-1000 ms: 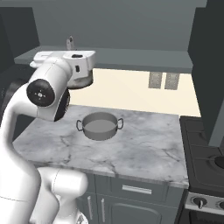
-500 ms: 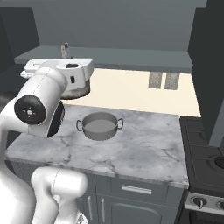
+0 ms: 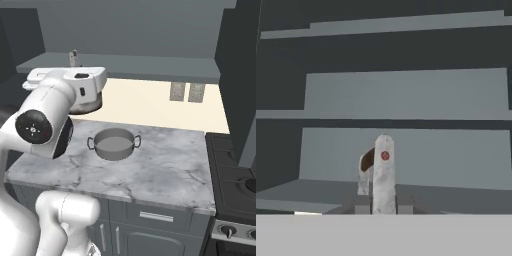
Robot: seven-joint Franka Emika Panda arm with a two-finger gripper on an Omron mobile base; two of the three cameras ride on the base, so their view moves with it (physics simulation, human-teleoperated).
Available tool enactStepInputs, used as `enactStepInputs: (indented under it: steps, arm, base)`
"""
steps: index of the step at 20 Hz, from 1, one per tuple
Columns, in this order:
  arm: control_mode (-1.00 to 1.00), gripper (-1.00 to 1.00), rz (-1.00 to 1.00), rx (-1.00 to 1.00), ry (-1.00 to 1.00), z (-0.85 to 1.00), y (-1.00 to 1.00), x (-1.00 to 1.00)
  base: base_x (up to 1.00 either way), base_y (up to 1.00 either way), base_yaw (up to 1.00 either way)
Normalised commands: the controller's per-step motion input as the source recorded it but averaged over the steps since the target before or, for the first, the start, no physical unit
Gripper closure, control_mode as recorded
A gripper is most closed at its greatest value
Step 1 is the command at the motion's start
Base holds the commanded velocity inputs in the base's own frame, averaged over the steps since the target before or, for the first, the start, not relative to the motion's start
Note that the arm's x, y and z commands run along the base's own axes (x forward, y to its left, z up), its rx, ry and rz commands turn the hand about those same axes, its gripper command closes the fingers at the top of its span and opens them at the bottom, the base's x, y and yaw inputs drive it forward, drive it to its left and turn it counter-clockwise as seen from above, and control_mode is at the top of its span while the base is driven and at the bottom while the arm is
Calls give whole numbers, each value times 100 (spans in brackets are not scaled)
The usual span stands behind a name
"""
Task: Pick the kettle from the cabinet and place it on a stove burner. Then pick the pot from the counter and place it on another stove burner. Finally, turn both burners on.
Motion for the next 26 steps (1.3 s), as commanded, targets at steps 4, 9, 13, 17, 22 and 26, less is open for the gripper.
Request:
enactStepInputs:
  steps: [4,9,13,17,22,26]
  arm:
    - [100,100,0,0,-7,0,0,-21]
    - [100,100,0,0,0,0,0,0]
    - [100,100,0,0,0,0,0,0]
    - [100,100,0,0,0,0,0,0]
    - [100,100,0,0,0,0,0,0]
    - [100,100,0,0,0,0,0,0]
  base:
    - [-11,0,0]
    - [-41,0,0]
    - [-39,0,0]
    - [-34,-1,0]
    - [-37,-20,0]
    - [-45,-41,-2]
